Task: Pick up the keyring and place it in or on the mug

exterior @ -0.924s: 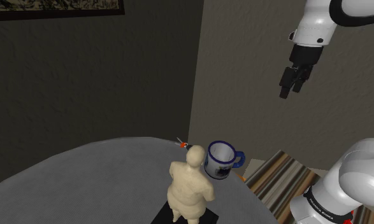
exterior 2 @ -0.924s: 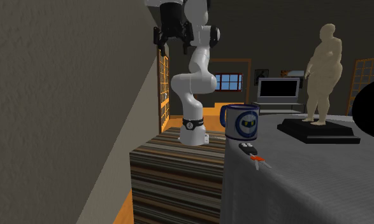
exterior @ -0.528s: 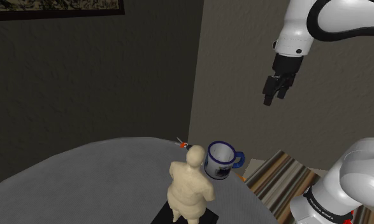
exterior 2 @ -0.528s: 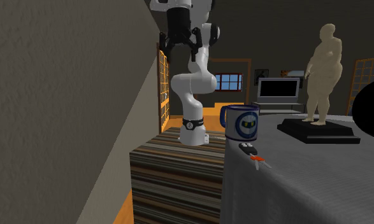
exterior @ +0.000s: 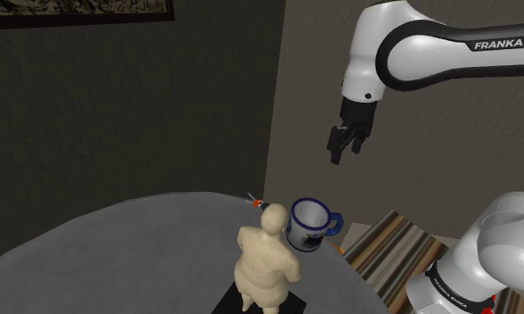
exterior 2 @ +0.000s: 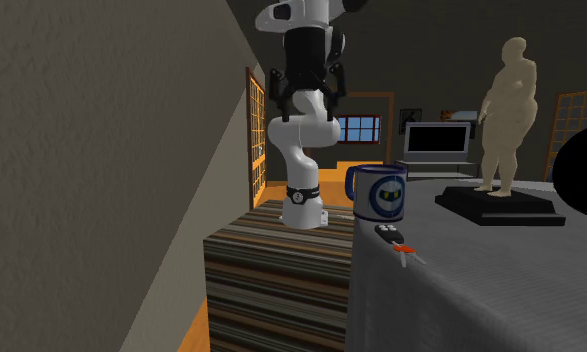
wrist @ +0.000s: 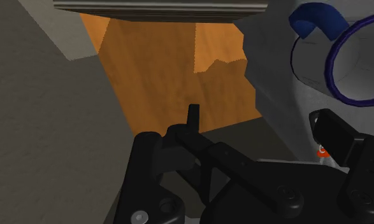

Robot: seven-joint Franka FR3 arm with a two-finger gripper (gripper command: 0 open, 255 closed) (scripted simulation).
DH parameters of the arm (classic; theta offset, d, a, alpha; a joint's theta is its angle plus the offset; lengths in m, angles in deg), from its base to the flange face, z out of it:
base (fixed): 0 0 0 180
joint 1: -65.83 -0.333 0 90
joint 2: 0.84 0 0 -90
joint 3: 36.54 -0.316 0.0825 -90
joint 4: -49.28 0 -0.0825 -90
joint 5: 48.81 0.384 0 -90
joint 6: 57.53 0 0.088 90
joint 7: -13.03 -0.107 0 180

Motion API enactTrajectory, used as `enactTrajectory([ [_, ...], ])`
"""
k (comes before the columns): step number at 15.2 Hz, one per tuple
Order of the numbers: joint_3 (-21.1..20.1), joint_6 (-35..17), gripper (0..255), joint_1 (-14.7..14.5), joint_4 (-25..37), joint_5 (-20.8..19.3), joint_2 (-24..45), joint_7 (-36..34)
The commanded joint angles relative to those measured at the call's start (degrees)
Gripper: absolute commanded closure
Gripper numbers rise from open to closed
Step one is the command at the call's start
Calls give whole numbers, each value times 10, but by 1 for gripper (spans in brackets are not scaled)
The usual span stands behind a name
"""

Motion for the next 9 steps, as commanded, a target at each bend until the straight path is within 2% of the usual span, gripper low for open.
enactTrajectory([
  [1,-17,-34,0,-5,4,4,35,-14],
  [9,-78,-135,0,-21,58,-9,184,-78],
])
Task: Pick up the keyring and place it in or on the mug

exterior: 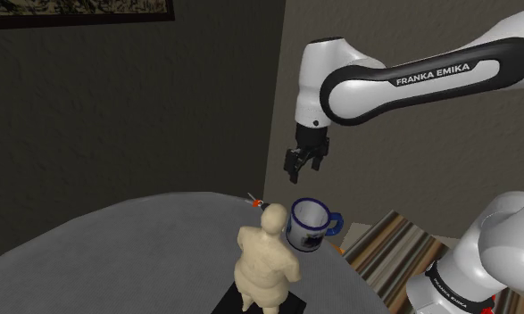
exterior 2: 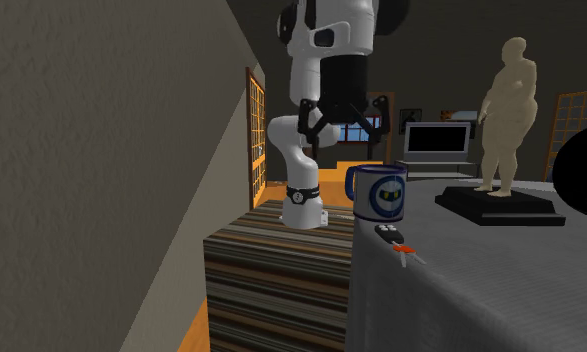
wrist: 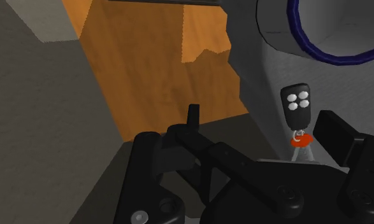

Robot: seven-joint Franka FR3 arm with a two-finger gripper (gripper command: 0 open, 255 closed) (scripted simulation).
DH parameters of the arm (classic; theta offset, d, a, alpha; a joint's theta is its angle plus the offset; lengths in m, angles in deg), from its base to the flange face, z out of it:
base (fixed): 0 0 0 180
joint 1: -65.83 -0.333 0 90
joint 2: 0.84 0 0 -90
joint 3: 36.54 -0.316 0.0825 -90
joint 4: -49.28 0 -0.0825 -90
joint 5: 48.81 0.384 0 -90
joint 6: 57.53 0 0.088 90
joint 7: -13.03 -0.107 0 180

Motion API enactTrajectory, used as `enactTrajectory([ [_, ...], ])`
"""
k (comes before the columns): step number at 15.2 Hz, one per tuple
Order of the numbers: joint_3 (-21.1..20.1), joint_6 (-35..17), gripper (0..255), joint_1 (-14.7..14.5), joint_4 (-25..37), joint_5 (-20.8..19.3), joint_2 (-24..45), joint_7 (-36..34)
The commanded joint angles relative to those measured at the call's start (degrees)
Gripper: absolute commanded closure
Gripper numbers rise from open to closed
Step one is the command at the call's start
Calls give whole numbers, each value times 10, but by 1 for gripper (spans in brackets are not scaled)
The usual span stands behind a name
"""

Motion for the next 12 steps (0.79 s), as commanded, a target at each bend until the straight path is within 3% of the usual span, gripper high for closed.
enactTrajectory([
  [1,-15,-23,0,-5,19,-9,41,-20],
  [8,-48,-80,0,-29,108,-66,192,-90],
  [12,-48,-105,0,-34,104,-76,214,-99],
])
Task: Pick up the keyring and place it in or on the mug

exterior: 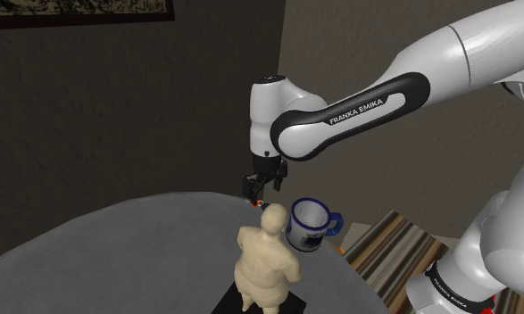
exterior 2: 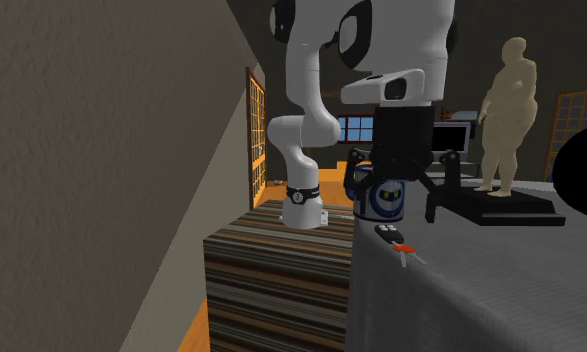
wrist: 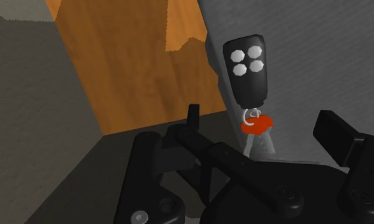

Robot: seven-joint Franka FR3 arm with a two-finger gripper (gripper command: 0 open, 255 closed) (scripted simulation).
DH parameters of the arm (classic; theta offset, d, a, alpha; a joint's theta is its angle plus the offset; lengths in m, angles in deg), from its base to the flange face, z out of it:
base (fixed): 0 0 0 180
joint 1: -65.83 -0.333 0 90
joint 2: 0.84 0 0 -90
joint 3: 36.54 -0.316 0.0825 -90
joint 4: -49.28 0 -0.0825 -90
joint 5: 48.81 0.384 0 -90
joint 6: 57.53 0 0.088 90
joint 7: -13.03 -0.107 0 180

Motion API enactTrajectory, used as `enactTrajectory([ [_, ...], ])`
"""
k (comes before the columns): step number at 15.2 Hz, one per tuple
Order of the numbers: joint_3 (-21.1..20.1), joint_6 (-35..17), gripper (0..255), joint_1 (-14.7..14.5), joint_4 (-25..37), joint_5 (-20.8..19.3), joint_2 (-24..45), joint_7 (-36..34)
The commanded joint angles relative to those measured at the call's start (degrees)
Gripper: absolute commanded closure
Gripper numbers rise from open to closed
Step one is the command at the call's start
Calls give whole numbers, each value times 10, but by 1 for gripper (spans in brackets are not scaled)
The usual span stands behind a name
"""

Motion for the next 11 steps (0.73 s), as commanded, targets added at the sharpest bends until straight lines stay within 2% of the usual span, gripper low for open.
enactTrajectory([
  [1,0,-14,0,-1,-4,-5,10,-3],
  [5,1,-40,0,-3,-18,-11,23,-8],
  [11,1,-40,0,-3,-18,-11,23,-8],
])
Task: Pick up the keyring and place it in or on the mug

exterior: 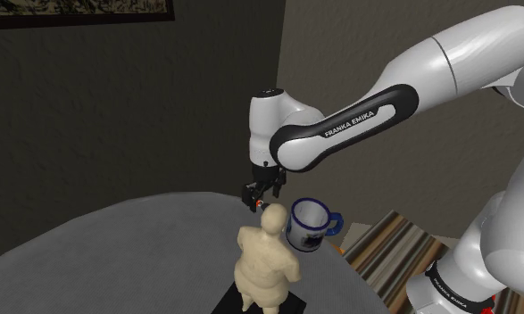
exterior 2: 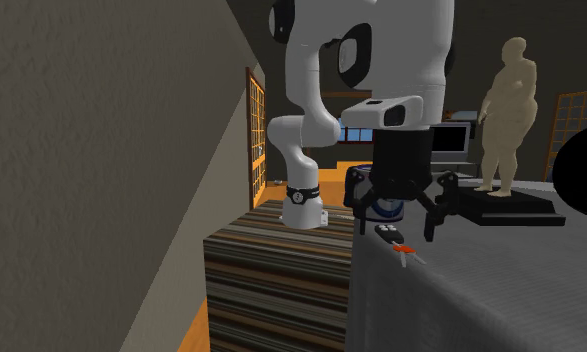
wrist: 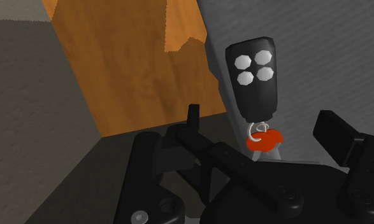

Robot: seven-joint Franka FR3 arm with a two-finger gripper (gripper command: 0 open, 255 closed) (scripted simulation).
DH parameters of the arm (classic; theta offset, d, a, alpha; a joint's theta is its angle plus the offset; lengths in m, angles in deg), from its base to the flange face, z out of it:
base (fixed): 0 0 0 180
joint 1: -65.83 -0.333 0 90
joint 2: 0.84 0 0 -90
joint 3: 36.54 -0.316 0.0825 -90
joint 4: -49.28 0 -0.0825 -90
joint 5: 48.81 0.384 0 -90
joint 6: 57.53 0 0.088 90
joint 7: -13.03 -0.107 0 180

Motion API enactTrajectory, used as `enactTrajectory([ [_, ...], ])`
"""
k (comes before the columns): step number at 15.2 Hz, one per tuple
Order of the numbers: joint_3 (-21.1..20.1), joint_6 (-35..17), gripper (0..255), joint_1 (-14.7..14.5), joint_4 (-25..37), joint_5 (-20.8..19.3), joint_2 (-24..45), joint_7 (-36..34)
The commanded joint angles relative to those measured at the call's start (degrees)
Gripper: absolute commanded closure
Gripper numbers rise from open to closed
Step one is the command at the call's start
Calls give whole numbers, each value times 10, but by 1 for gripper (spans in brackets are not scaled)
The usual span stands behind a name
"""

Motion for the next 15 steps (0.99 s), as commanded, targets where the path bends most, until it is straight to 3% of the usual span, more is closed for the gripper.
enactTrajectory([
  [1,0,0,0,0,0,0,0,0],
  [2,0,0,255,0,0,0,0,0],
  [11,0,0,255,0,0,0,0,0],
  [15,-2,28,255,2,12,8,-18,5],
])
